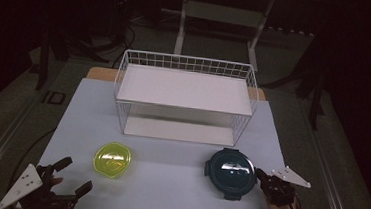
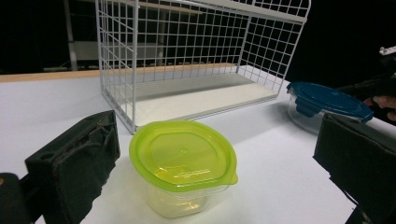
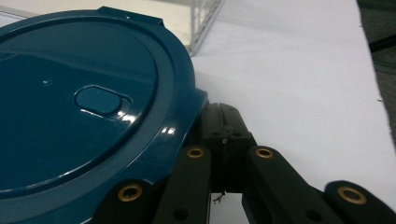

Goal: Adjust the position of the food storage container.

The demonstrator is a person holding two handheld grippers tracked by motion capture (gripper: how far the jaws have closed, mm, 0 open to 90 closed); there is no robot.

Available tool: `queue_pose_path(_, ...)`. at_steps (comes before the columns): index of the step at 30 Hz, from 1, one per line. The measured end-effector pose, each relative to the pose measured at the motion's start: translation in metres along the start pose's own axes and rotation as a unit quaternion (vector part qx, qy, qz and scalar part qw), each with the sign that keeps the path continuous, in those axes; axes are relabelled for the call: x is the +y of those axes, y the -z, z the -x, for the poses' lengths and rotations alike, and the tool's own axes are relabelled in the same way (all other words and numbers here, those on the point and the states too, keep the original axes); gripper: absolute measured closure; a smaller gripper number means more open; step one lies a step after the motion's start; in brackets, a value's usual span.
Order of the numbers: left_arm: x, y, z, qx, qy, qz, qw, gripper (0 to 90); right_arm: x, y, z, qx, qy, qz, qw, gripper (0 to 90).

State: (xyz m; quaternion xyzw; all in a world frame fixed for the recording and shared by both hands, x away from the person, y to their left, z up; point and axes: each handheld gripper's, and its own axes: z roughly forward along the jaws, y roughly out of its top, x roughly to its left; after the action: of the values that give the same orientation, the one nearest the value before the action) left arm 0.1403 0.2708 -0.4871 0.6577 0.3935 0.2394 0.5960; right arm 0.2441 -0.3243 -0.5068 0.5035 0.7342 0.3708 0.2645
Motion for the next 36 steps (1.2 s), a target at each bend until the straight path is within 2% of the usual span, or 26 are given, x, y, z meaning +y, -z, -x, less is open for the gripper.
queue_pose_path(7,0.0,-0.002,0.0,-0.003,-0.001,-0.002,1.0,0.0,0.004,-0.005,-0.014,0.013,0.012,-0.005,0.9998,90.0)
queue_pose_path(18,0.001,-0.004,0.002,-0.007,-0.002,0.0,1.0,0.0,0.009,-0.011,-0.028,0.032,0.017,-0.009,0.9993,90.0)
queue_pose_path(36,0.001,-0.003,0.003,-0.009,-0.009,-0.003,0.9999,0.0,0.017,-0.019,-0.054,0.068,0.039,-0.011,0.9968,90.0)
